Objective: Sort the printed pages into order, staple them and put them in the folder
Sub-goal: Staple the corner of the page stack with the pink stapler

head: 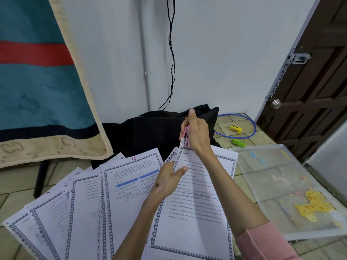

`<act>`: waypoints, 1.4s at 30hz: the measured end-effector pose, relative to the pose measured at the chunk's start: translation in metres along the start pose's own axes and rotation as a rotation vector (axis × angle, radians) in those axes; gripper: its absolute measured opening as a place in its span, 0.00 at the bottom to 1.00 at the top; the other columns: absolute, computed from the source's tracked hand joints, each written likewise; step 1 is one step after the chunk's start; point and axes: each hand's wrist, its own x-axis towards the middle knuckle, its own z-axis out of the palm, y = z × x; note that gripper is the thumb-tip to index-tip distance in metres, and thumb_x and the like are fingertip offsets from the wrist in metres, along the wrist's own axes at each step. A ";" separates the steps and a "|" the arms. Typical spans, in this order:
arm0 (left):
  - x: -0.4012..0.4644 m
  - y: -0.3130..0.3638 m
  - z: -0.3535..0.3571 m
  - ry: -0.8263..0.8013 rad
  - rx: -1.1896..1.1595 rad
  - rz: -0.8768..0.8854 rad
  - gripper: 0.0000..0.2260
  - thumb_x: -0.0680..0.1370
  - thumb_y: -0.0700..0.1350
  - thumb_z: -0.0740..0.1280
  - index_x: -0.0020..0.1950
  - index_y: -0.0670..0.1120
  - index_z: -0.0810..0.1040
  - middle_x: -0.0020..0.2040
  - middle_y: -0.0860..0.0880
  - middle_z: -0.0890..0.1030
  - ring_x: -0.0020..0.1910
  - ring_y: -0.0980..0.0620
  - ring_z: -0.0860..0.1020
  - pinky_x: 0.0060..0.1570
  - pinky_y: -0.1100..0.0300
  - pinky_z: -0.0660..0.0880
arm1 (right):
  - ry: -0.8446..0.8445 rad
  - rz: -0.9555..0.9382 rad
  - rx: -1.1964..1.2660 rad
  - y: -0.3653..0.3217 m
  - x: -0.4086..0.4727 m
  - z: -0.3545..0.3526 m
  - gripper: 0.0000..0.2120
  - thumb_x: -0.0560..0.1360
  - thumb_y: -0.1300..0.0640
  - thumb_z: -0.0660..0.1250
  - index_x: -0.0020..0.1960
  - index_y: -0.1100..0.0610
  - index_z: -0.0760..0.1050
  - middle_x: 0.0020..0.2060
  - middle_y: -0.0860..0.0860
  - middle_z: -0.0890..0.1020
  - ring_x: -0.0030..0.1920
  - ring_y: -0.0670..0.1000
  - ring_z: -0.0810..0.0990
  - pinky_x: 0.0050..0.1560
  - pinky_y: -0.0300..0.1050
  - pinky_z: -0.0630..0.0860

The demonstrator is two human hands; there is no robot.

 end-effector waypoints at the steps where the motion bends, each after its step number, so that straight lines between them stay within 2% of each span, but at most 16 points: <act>1: 0.000 -0.001 0.000 0.005 0.005 -0.003 0.06 0.79 0.47 0.63 0.53 0.52 0.77 0.47 0.57 0.82 0.49 0.56 0.81 0.51 0.62 0.76 | 0.022 -0.007 -0.013 0.000 0.000 0.000 0.34 0.82 0.45 0.47 0.25 0.60 0.72 0.21 0.54 0.75 0.27 0.48 0.75 0.38 0.40 0.71; 4: 0.000 -0.002 0.000 0.003 0.011 -0.007 0.09 0.79 0.47 0.63 0.56 0.50 0.78 0.49 0.55 0.83 0.51 0.55 0.81 0.54 0.59 0.76 | 0.057 -0.017 -0.038 0.000 -0.001 0.001 0.34 0.82 0.47 0.47 0.24 0.59 0.73 0.20 0.51 0.74 0.25 0.43 0.73 0.38 0.35 0.70; 6: -0.001 -0.002 0.001 -0.003 0.014 -0.009 0.11 0.79 0.47 0.63 0.59 0.49 0.77 0.52 0.54 0.82 0.53 0.54 0.80 0.56 0.57 0.75 | 0.071 -0.023 -0.077 0.000 -0.002 0.002 0.35 0.82 0.47 0.48 0.22 0.61 0.71 0.19 0.50 0.72 0.24 0.42 0.73 0.36 0.28 0.69; 8: -0.002 -0.002 0.002 -0.003 0.016 -0.016 0.11 0.79 0.47 0.63 0.60 0.49 0.77 0.53 0.54 0.82 0.54 0.54 0.80 0.57 0.56 0.75 | 0.088 -0.020 -0.105 0.000 -0.002 0.004 0.35 0.82 0.47 0.48 0.21 0.62 0.70 0.17 0.47 0.71 0.24 0.42 0.73 0.35 0.27 0.69; 12: -0.002 -0.002 0.004 0.002 0.015 -0.033 0.10 0.79 0.46 0.63 0.59 0.49 0.77 0.51 0.54 0.82 0.52 0.54 0.80 0.57 0.56 0.76 | 0.102 -0.018 -0.135 -0.001 -0.003 0.007 0.36 0.82 0.47 0.50 0.23 0.68 0.70 0.16 0.48 0.70 0.23 0.44 0.71 0.32 0.33 0.69; 16: -0.003 -0.003 0.008 0.012 0.018 -0.034 0.07 0.79 0.46 0.63 0.56 0.50 0.77 0.47 0.57 0.81 0.50 0.56 0.80 0.52 0.62 0.75 | 0.112 -0.034 -0.130 -0.003 -0.007 0.008 0.37 0.80 0.43 0.54 0.26 0.74 0.66 0.21 0.58 0.68 0.25 0.52 0.67 0.31 0.43 0.67; 20: -0.004 -0.004 0.011 0.024 0.026 -0.041 0.09 0.79 0.46 0.63 0.58 0.48 0.78 0.49 0.54 0.82 0.50 0.54 0.80 0.54 0.59 0.76 | 0.140 -0.093 -0.141 -0.002 -0.011 0.008 0.34 0.79 0.46 0.59 0.25 0.72 0.62 0.20 0.56 0.64 0.24 0.51 0.62 0.28 0.39 0.61; 22: -0.002 -0.005 0.012 0.034 0.034 -0.046 0.10 0.79 0.46 0.63 0.58 0.47 0.78 0.46 0.53 0.83 0.47 0.54 0.81 0.51 0.59 0.76 | 0.155 -0.114 -0.127 0.000 -0.013 0.009 0.33 0.79 0.48 0.60 0.23 0.69 0.61 0.19 0.54 0.62 0.23 0.50 0.61 0.27 0.38 0.59; 24: -0.002 -0.006 0.013 0.043 0.036 -0.054 0.09 0.79 0.46 0.63 0.57 0.46 0.78 0.42 0.54 0.82 0.42 0.56 0.80 0.46 0.62 0.75 | 0.170 -0.115 -0.081 0.001 -0.014 0.011 0.33 0.79 0.48 0.60 0.23 0.68 0.59 0.19 0.54 0.61 0.23 0.52 0.60 0.27 0.43 0.59; 26: -0.001 -0.007 0.014 0.049 0.038 -0.061 0.09 0.79 0.46 0.63 0.57 0.46 0.78 0.44 0.54 0.82 0.43 0.56 0.80 0.47 0.62 0.75 | 0.161 -0.111 -0.024 0.004 -0.014 0.011 0.33 0.78 0.48 0.60 0.23 0.69 0.58 0.18 0.54 0.61 0.22 0.54 0.60 0.26 0.44 0.58; 30: -0.003 -0.008 0.015 0.053 0.048 -0.046 0.11 0.78 0.47 0.63 0.59 0.47 0.77 0.50 0.53 0.83 0.50 0.55 0.80 0.54 0.60 0.76 | 0.088 -0.121 0.001 0.012 -0.013 0.008 0.32 0.79 0.46 0.55 0.23 0.65 0.66 0.15 0.46 0.65 0.20 0.48 0.66 0.27 0.38 0.65; 33: -0.005 -0.008 0.015 0.050 0.063 -0.028 0.11 0.79 0.46 0.63 0.60 0.48 0.77 0.52 0.56 0.81 0.52 0.57 0.79 0.52 0.65 0.74 | 0.016 -0.103 -0.105 0.015 -0.009 0.002 0.32 0.80 0.44 0.47 0.24 0.58 0.71 0.16 0.46 0.70 0.23 0.44 0.71 0.33 0.34 0.69; 37: -0.007 -0.008 0.016 0.049 0.076 -0.027 0.11 0.79 0.46 0.62 0.61 0.48 0.76 0.49 0.58 0.80 0.47 0.61 0.77 0.41 0.74 0.71 | 0.003 -0.097 -0.188 0.016 -0.009 -0.002 0.37 0.82 0.47 0.45 0.23 0.66 0.68 0.18 0.50 0.70 0.22 0.45 0.70 0.31 0.31 0.67; 42: -0.007 -0.006 0.017 0.034 0.060 -0.023 0.12 0.79 0.45 0.62 0.62 0.50 0.75 0.49 0.61 0.78 0.49 0.62 0.76 0.46 0.72 0.69 | 0.085 -0.087 -0.055 0.019 -0.013 0.002 0.34 0.80 0.44 0.50 0.21 0.63 0.64 0.17 0.50 0.66 0.21 0.46 0.66 0.29 0.32 0.65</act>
